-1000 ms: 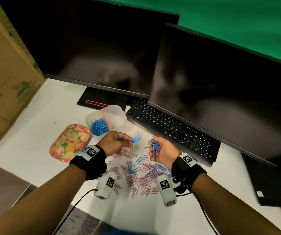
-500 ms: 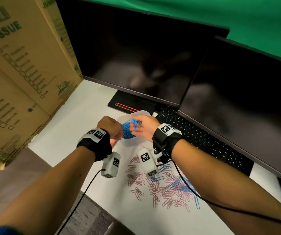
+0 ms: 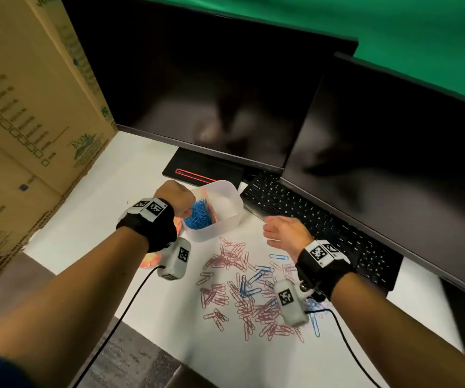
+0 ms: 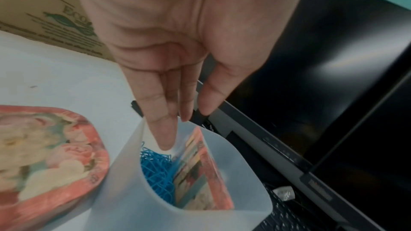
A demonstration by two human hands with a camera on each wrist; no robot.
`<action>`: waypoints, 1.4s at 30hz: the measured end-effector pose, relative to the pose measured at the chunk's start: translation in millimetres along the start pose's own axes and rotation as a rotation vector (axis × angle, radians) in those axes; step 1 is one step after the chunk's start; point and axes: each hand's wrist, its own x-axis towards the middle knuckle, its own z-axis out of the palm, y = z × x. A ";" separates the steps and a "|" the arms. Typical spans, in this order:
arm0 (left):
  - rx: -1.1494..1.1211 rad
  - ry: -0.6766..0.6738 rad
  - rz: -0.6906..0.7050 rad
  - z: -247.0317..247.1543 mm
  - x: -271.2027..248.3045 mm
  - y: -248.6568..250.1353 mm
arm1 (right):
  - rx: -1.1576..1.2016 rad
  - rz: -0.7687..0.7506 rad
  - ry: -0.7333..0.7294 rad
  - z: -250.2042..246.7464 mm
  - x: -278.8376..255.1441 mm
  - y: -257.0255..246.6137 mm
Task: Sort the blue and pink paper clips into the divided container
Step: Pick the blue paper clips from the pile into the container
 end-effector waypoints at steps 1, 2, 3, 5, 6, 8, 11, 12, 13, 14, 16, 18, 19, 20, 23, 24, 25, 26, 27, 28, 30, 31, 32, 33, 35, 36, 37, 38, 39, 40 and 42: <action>0.045 0.030 0.033 4.1 0.2 0.8 | -0.008 0.014 0.030 -11.8 -0.7 6.1; 0.099 0.066 0.064 7.0 -2.0 2.2 | -0.025 0.020 0.055 -23.2 0.5 13.7; 0.161 0.095 0.099 11.3 -5.7 5.1 | -0.058 0.017 0.074 -34.9 0.4 21.1; 0.249 0.107 0.183 24.2 -17.3 11.7 | -0.192 -0.018 0.096 -54.9 2.2 37.1; 0.302 0.079 0.232 33.3 -24.7 14.0 | -0.385 -0.049 0.124 -63.6 3.2 46.2; 0.411 -0.024 0.347 55.0 -41.0 15.7 | -0.801 -0.096 0.187 -70.6 2.5 59.2; 0.586 -0.196 0.438 97.5 -59.0 6.9 | -1.036 -0.154 0.132 -68.5 1.8 68.0; 0.644 -0.223 0.437 111.5 -61.3 0.8 | -1.075 -0.181 0.103 -65.4 4.5 68.6; 0.696 -0.237 0.416 124.5 -62.7 -7.0 | -1.111 -0.209 0.067 -62.4 6.2 67.7; 0.750 -0.247 0.379 136.0 -63.9 -15.9 | -1.134 -0.239 0.032 -59.8 8.9 67.6; 0.852 -0.261 0.311 151.5 -66.3 -32.8 | -1.180 -0.276 -0.013 -52.4 12.8 64.2; 0.920 -0.263 0.286 158.1 -66.7 -46.3 | -1.239 -0.304 -0.044 -45.8 16.2 61.4; 0.929 -0.246 0.276 159.7 -66.9 -51.3 | -1.275 -0.307 -0.064 -43.1 16.9 60.8; 0.924 -0.222 0.268 159.5 -66.6 -54.3 | -1.307 -0.313 -0.075 -41.1 18.7 61.3; 0.836 -0.133 0.244 152.3 -62.5 -60.2 | -1.304 -0.280 -0.059 -38.7 19.7 63.1; 0.796 -0.102 0.230 147.6 -60.7 -62.1 | -1.288 -0.265 -0.048 -38.3 20.4 63.2; 0.761 -0.077 0.217 142.9 -58.8 -64.6 | -1.281 -0.250 -0.044 -38.4 20.0 61.8; 0.733 -0.063 0.200 138.1 -57.9 -67.9 | -1.291 -0.237 -0.050 -38.1 20.6 60.3; 0.714 -0.061 0.182 134.5 -57.3 -71.4 | -1.310 -0.222 -0.057 -37.9 20.7 58.3; 0.704 -0.070 0.170 132.4 -57.1 -74.3 | -1.328 -0.212 -0.062 -37.0 21.4 56.2; 0.708 -0.113 0.158 133.0 -59.5 -77.9 | -1.312 -0.196 -0.072 -35.7 22.4 53.1; 0.726 -0.136 0.160 135.7 -61.4 -78.3 | -1.270 -0.198 -0.075 -35.1 22.4 52.0; 0.757 -0.155 0.168 139.4 -63.3 -78.1 | -1.215 -0.216 -0.072 -35.1 22.5 51.9; 0.791 -0.165 0.180 143.6 -64.1 -78.3 | -1.153 -0.249 -0.066 -34.8 21.1 51.5; 0.830 -0.171 0.204 150.8 -63.0 -77.7 | -1.055 -0.294 -0.077 -34.1 21.1 52.6; 0.840 -0.173 0.210 152.9 -62.7 -76.4 | -1.024 -0.298 -0.091 -34.3 21.4 53.6; 0.851 -0.176 0.210 154.0 -62.2 -75.1 | -0.999 -0.294 -0.105 -34.4 20.8 54.0; 0.860 -0.183 0.211 154.6 -61.7 -74.2 | -0.975 -0.280 -0.113 -34.8 21.0 54.8; 0.863 -0.196 0.215 154.7 -60.9 -74.0 | -0.944 -0.259 -0.121 -35.6 20.9 55.3; 0.855 -0.208 0.217 153.9 -60.7 -73.9 | -0.906 -0.234 -0.129 -36.2 21.0 56.1; 0.834 -0.217 0.222 151.1 -61.3 -73.1 | -0.841 -0.205 -0.149 -36.2 19.9 55.9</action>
